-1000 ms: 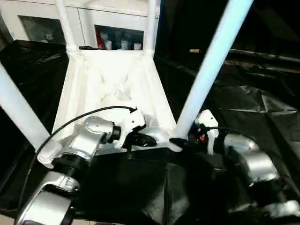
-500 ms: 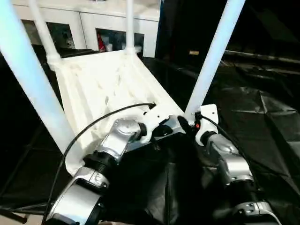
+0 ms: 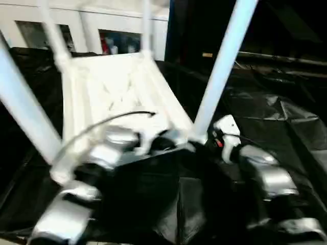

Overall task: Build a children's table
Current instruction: Rotate leg to tighten

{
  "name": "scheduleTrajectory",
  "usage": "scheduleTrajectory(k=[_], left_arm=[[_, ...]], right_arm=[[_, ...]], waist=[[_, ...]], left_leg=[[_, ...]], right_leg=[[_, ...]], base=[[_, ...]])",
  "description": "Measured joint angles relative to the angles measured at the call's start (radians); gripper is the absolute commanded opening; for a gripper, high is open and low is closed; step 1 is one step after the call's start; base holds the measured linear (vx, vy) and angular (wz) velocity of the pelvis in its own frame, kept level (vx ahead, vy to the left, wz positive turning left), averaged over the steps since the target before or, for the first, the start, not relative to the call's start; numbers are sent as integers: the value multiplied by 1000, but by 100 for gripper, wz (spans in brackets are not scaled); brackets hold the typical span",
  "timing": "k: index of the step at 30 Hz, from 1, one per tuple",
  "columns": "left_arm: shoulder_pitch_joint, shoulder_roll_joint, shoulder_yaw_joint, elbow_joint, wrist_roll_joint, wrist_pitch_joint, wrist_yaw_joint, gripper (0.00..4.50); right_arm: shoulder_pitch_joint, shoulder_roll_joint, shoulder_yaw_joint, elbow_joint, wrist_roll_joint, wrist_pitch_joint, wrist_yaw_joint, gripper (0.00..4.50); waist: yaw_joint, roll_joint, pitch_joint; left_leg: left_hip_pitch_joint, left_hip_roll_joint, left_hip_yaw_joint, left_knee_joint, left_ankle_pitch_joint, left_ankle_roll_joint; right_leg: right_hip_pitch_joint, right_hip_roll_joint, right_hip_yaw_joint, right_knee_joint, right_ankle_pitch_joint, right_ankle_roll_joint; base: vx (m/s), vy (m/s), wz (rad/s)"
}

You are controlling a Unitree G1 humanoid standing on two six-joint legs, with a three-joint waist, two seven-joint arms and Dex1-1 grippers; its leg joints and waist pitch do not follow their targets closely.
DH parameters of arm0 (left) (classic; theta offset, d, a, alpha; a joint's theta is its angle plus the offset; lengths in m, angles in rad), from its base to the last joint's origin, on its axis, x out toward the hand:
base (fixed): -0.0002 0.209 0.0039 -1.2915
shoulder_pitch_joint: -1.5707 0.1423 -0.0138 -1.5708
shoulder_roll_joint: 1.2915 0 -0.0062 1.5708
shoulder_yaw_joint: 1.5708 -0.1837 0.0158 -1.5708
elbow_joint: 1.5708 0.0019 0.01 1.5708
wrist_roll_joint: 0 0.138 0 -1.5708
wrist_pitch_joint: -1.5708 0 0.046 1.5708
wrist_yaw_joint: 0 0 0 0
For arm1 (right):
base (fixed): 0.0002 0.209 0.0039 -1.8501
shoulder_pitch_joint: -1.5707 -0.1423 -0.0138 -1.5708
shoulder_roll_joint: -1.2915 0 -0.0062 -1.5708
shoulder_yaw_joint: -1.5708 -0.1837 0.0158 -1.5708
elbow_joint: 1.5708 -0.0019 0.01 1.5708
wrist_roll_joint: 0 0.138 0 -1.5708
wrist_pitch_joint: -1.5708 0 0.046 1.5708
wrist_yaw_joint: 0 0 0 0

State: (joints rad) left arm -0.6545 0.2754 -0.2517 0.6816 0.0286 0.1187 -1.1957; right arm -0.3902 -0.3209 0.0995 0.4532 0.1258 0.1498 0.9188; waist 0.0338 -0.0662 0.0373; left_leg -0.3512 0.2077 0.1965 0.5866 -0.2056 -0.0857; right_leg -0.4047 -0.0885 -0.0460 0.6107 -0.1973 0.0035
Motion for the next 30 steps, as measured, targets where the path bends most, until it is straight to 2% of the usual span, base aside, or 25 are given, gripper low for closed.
scheduleTrajectory(k=[4,7,8,11,12,21,25,30], left_arm=[[11,46,-4,-21,-19,7,-87,0],[14,65,-6,-22,-33,7,-114,0],[15,68,-6,-22,-34,7,-115,0],[17,70,-2,-23,-35,10,-115,0],[18,71,-1,-25,-34,10,-116,0],[25,65,0,-36,-36,9,-110,0],[18,23,0,-19,-13,-7,-26,0],[-19,-82,0,43,50,-12,182,0]], right_arm=[[-3,-25,30,-2,21,0,96,365],[-4,-48,31,-2,29,0,139,365],[-4,-48,31,-2,31,0,142,342],[-3,-44,35,-2,33,0,148,328],[-3,-44,35,-2,33,0,149,306],[6,-33,25,-2,41,1,145,279],[36,15,-13,-7,39,-1,39,278],[35,111,-75,18,1,0,-240,277]], waist=[[5,-1,1],[3,-2,1],[1,-2,2],[1,-2,2],[1,-2,2],[1,-3,2],[0,-2,2],[0,0,0]], left_leg=[[-2,0,2,1,-2,3],[-1,0,2,2,-2,4],[-1,0,2,2,-2,4],[-1,0,2,2,-2,3],[-1,0,2,2,-2,3],[0,0,2,3,-2,4],[1,-1,3,4,-2,4],[2,-1,2,4,-2,3]], right_leg=[[0,-1,0,-1,-1,-1],[0,-2,0,-1,-1,-2],[0,-2,0,0,-1,-2],[0,-1,0,0,-1,-2],[0,-1,1,0,-1,-2],[0,-1,1,1,-1,-2],[1,-2,2,2,-1,-2],[4,-2,3,2,0,-2]], base=[[0,0,0],[0,0,0],[0,0,0],[0,0,0],[0,0,0],[0,0,0],[0,0,0],[0,0,0]])
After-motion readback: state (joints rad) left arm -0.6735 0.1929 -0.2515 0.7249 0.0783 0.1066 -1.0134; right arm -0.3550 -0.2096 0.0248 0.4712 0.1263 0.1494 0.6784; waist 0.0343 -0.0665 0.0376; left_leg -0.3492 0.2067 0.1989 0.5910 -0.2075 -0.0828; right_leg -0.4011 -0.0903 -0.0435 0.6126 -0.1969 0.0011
